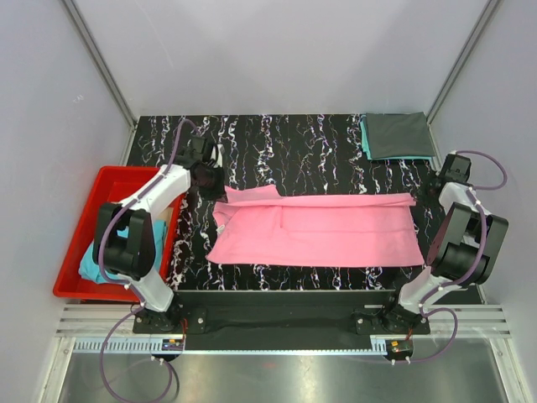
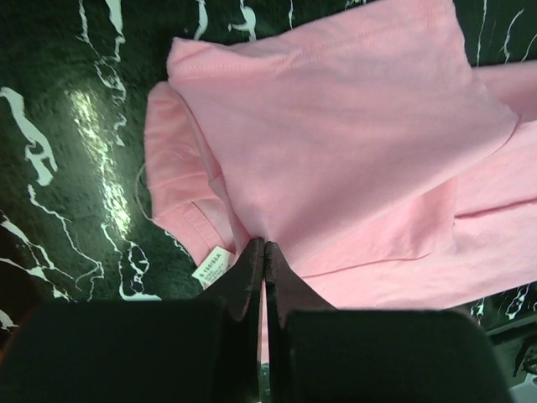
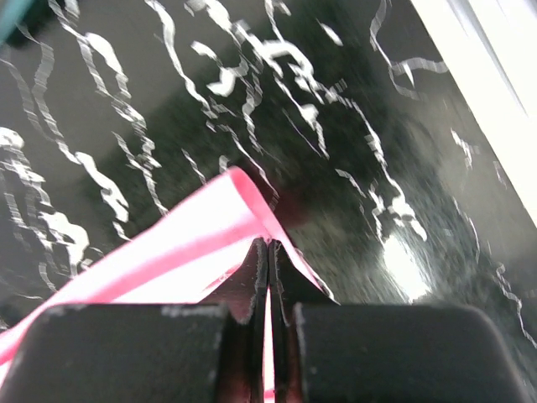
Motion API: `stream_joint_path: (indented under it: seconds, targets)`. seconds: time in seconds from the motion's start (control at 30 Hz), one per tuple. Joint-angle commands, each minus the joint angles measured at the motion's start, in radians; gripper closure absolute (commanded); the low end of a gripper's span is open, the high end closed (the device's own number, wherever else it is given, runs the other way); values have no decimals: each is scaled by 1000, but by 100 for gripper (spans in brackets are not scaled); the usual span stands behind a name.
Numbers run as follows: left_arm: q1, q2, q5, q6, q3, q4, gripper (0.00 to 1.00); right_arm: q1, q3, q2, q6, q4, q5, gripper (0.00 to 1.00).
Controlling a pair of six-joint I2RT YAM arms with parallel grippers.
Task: Fold and stack the t-shirts
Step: Fold the tshirt
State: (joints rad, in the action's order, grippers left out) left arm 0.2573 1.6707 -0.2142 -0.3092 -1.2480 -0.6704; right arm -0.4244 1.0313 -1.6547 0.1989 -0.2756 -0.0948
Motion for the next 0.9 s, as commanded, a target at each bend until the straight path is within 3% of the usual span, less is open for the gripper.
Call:
stream_joint_path:
  seconds: [0.0,0.57,0.7,0.77,0.83,0.87]
  targets:
    - [16,-26,51,24,12,-29,100,-4,-20,49,7,-25,92,100]
    - [60,-25,159,35,68,-52,100,-4,-76,93,57,-74,142,100]
    - [82,-23,185,32,68,-84,99,-2,-53,70,65,-135,213,97]
    - [91,-40,200,22,61,-112,90,-4,-18,64,79,-195,256,84]
    - [97,-58,213,18,50,-135,67,-2,6,72,89,-250,250,71]
    - [99,-83,211,16,32,-156,63,-4,30,75,97,-269,247,70]
